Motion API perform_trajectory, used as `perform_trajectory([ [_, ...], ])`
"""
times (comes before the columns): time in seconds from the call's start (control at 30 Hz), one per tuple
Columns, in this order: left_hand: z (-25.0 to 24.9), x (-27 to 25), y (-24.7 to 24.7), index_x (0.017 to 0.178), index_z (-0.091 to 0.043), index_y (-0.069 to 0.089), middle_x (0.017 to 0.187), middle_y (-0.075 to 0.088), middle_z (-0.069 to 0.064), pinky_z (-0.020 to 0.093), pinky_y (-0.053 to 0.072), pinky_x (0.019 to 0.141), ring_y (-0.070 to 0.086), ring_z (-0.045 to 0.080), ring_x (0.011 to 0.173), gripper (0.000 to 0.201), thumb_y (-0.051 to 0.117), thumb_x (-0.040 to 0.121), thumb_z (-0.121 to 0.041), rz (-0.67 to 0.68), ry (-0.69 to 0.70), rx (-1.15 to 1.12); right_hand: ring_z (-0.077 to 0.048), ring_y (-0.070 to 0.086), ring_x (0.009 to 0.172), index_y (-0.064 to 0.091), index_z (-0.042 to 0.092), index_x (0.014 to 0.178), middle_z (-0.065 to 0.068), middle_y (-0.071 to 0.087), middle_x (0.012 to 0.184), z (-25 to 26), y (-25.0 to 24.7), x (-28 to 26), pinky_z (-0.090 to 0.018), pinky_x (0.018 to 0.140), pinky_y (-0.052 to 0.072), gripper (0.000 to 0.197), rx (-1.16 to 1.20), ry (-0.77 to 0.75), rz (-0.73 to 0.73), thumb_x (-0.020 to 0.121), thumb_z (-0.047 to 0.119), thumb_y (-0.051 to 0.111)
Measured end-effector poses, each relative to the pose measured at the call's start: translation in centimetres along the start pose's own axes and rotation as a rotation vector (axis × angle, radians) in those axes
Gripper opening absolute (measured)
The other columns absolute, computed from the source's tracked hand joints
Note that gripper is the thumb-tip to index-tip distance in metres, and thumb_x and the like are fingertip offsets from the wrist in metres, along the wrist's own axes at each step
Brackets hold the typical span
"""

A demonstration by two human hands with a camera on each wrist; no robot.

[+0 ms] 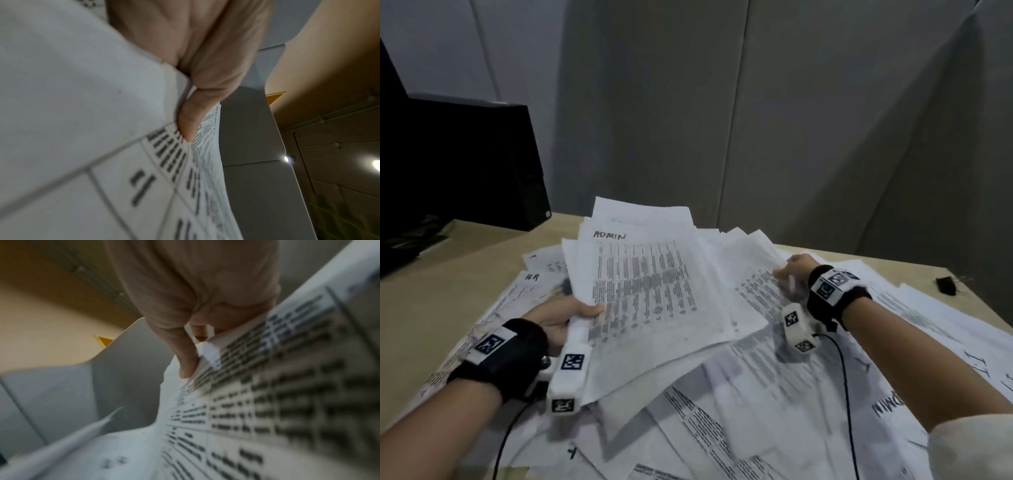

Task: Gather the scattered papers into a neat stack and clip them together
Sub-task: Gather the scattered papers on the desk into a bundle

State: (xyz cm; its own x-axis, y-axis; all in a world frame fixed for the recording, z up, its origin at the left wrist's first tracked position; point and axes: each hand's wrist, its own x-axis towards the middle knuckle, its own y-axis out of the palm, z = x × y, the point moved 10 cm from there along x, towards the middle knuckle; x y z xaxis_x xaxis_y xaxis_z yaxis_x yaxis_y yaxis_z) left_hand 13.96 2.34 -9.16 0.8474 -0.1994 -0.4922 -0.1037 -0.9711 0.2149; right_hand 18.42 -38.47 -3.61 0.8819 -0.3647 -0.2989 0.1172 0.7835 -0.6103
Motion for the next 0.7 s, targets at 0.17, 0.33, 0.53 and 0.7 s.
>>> perform_trajectory([
  [0.17,1.6,0.4,3.0,0.121,0.001,0.051,0.109,0.064,0.027,0.056,0.048,0.089,0.064,0.041,0.093,0.040,0.039,0.085,0.014,0.046,-0.045,-0.014,-0.014,0.051,0.032,0.049,0.001,0.078,-0.006,0.054,0.044,-3.4,2.8,-0.7,-0.021,0.035,0.043,0.013,0.127,0.160,0.160,0.091,-0.001,0.048],
  [0.33,2.8,0.9,6.1,0.113,-0.001,0.054,0.102,0.067,0.022,0.051,0.045,0.094,0.061,0.037,0.095,0.033,0.041,0.088,0.016,0.086,-0.046,0.100,-0.026,0.058,0.064,0.050,-0.009,0.114,-0.016,0.056,0.087,-6.1,5.3,-2.6,-0.024,0.043,0.041,0.033,0.382,0.179,0.133,0.082,-0.015,0.055],
  [0.53,1.5,0.2,9.0,0.132,-0.004,0.047,0.131,0.057,0.014,0.043,0.036,0.109,0.052,0.029,0.123,0.053,0.066,0.082,-0.004,0.060,0.036,0.633,-0.017,0.050,0.046,0.049,-0.002,0.077,-0.014,0.053,0.073,-7.7,6.2,-5.1,-0.015,0.029,0.040,0.013,0.667,0.288,0.176,0.089,-0.005,0.054],
  [0.7,1.7,0.1,10.2,0.126,-0.006,0.054,0.128,0.060,0.013,0.039,0.038,0.108,0.057,0.026,0.116,0.052,0.072,0.077,-0.009,0.086,0.065,0.658,-0.016,0.061,0.042,0.053,-0.001,0.095,-0.011,0.065,0.063,-5.9,7.2,-7.3,-0.023,0.042,0.052,0.014,0.613,0.155,0.347,0.084,-0.009,0.056],
])
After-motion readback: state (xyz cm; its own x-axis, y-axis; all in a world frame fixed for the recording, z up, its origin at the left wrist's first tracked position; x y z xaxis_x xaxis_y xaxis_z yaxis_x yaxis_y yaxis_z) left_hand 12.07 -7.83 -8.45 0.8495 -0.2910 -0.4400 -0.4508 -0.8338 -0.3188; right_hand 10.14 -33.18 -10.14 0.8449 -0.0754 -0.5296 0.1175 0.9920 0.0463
